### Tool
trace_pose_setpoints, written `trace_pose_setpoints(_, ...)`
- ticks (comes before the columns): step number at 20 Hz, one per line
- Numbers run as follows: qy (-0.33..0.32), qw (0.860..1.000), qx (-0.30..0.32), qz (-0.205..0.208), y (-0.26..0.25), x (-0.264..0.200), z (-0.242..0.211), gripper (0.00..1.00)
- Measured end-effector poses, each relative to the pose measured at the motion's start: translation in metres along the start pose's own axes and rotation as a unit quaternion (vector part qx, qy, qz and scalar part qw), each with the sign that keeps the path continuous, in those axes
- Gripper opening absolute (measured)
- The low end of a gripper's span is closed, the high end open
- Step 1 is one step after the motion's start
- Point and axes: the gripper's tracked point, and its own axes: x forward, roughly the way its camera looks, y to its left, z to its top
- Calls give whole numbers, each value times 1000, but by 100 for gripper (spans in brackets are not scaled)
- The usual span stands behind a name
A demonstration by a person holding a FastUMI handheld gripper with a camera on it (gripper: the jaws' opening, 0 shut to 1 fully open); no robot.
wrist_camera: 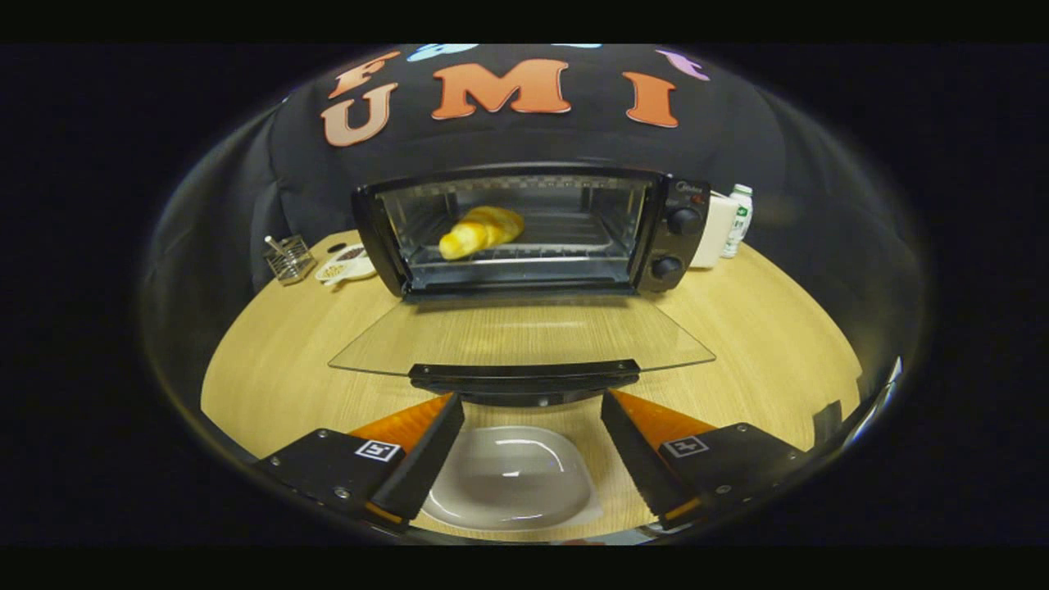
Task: Open the toaster oven, put the food inside, and close the toaster oven door.
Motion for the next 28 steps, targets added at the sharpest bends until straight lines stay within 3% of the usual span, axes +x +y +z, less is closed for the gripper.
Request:
trace_pose_setpoints(4, -48, 999, 25, 4, 2, -7, 50, 100)
trace_pose_setpoints(12, -102, 995, 18, 8, 7, 1, 117, 100)
trace_pose_setpoints(20, -106, 994, 3, 3, 11, 21, 146, 100)
trace_pose_setpoints(28, -142, 990, -2, -2, 5, -17, 183, 100)
